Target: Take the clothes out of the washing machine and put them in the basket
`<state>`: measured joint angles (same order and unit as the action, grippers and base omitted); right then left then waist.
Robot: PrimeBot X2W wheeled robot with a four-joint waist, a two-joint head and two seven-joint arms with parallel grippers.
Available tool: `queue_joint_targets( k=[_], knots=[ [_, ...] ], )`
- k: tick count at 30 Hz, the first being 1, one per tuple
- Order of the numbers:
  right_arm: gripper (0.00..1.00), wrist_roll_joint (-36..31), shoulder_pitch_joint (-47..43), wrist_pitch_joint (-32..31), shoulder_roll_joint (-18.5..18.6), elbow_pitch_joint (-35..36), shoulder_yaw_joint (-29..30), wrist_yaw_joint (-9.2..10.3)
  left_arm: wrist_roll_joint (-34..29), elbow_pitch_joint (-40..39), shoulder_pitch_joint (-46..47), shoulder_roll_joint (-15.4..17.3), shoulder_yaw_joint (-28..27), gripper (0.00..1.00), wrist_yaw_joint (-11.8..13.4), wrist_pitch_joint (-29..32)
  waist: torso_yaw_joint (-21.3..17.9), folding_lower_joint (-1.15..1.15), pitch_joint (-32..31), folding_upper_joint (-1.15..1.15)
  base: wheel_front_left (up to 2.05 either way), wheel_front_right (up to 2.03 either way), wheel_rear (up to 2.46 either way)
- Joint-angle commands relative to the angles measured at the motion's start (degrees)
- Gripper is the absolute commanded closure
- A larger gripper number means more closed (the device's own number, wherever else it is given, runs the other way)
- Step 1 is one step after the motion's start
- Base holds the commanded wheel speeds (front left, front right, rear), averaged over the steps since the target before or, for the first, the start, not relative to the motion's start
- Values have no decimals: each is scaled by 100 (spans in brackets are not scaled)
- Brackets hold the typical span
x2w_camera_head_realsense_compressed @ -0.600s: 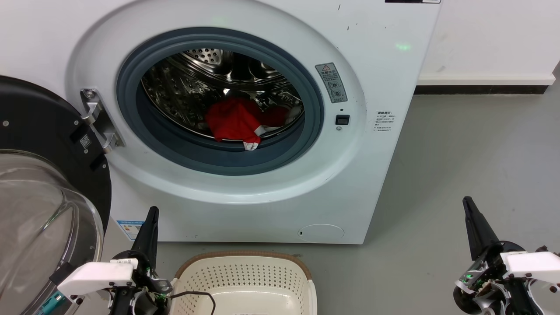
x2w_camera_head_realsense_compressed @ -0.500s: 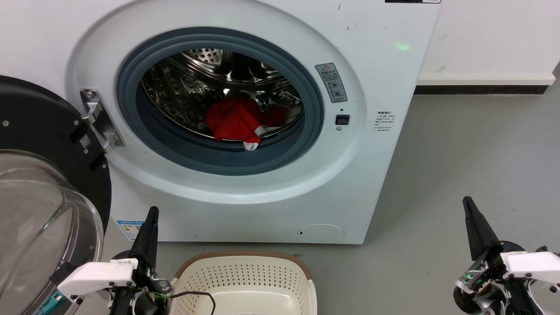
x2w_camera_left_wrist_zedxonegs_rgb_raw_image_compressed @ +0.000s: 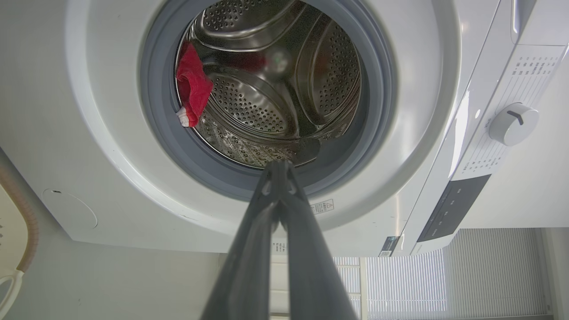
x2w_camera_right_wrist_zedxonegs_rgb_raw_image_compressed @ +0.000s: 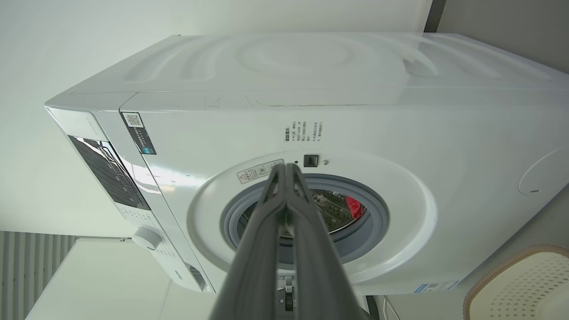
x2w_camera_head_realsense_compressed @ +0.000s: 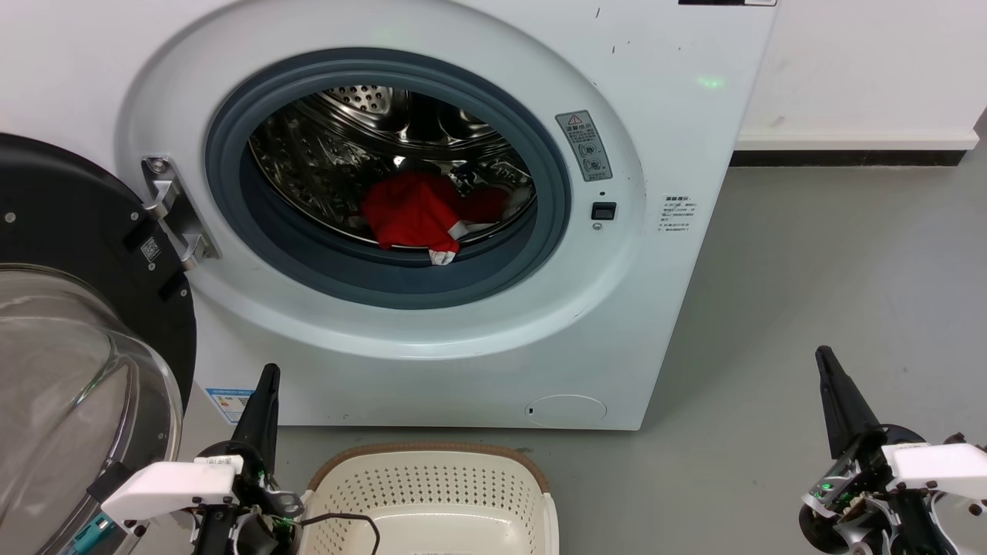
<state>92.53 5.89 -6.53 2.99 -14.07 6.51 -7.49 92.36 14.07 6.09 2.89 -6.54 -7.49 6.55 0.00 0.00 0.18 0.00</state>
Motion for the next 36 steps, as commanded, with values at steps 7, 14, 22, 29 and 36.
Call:
queue_joint_targets(
  k=[7,14,22,29,36],
  knots=[
    [100,-27,77,2,-19,-8,-3,0,11,-2,30,-6,-11,100,-15,10,0,0,0,0,0,0,0],
    [100,-27,77,2,-19,-8,-3,0,11,-2,30,-6,-11,100,-15,10,0,0,0,0,0,0,0],
    [100,-27,77,2,-19,-8,-3,0,11,-2,30,-6,-11,100,-15,10,0,0,0,0,0,0,0],
    [0,-25,-19,31,-1,2,-6,-1,-30,21,-5,-2,34,0,0,-33,-2,0,2,0,0,0,0],
    [0,-201,-78,248,-2,143,-101,-1,-188,10,51,-1,246,0,0,-250,-9,0,6,0,0,0,0]
  ],
)
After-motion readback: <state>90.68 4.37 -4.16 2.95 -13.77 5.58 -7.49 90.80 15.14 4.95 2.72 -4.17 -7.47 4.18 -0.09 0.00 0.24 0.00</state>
